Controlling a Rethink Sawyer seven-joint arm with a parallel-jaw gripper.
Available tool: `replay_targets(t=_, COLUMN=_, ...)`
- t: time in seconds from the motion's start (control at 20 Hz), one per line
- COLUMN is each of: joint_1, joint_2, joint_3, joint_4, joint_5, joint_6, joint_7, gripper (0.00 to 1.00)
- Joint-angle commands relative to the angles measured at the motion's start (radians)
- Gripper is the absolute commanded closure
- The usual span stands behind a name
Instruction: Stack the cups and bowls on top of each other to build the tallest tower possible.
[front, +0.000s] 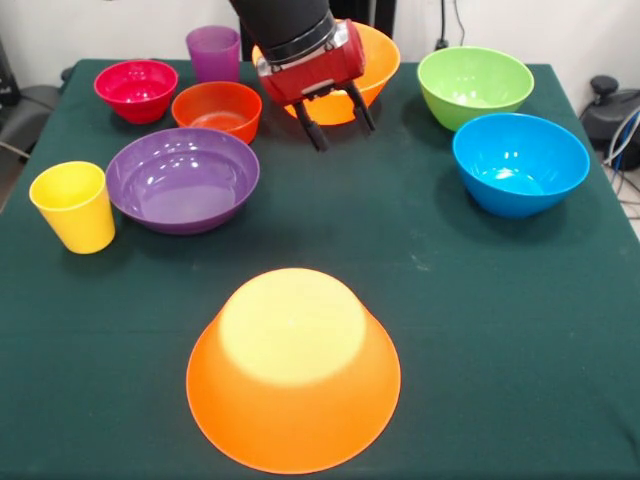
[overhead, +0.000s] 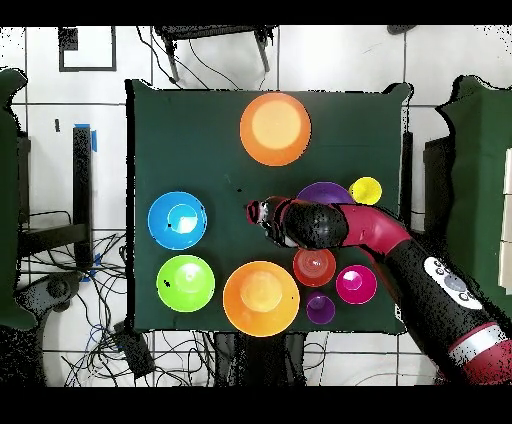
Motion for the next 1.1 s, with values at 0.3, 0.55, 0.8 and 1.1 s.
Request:
replay_targets(t=0.3, joint_1=0.016, joint_2=0.03, joint_3=-0.074, joint_4=0.071, joint_5=-0.066, joint_6=0.032, joint_7=-0.035, gripper=0.0)
replay_targets(t=0.55, joint_1=0.018, joint_2=0.017, joint_3=-0.098, joint_4=0.057, joint_5=-0.098, joint_6=-0.004, joint_7=-0.023, gripper=0.0)
replay_targets(t=0.8, joint_1=0.016, joint_2=-0.019, joint_3=-0.113, joint_4=0.085, joint_5=-0.092, joint_6=0.053, joint_7=-0.028, gripper=0.0)
replay_targets(t=1.1, joint_1=-0.048, joint_2=0.016, joint_3=-0.084, joint_4=0.094, joint_5=-0.125, joint_6=0.121, joint_7=-0.182, gripper=0.0)
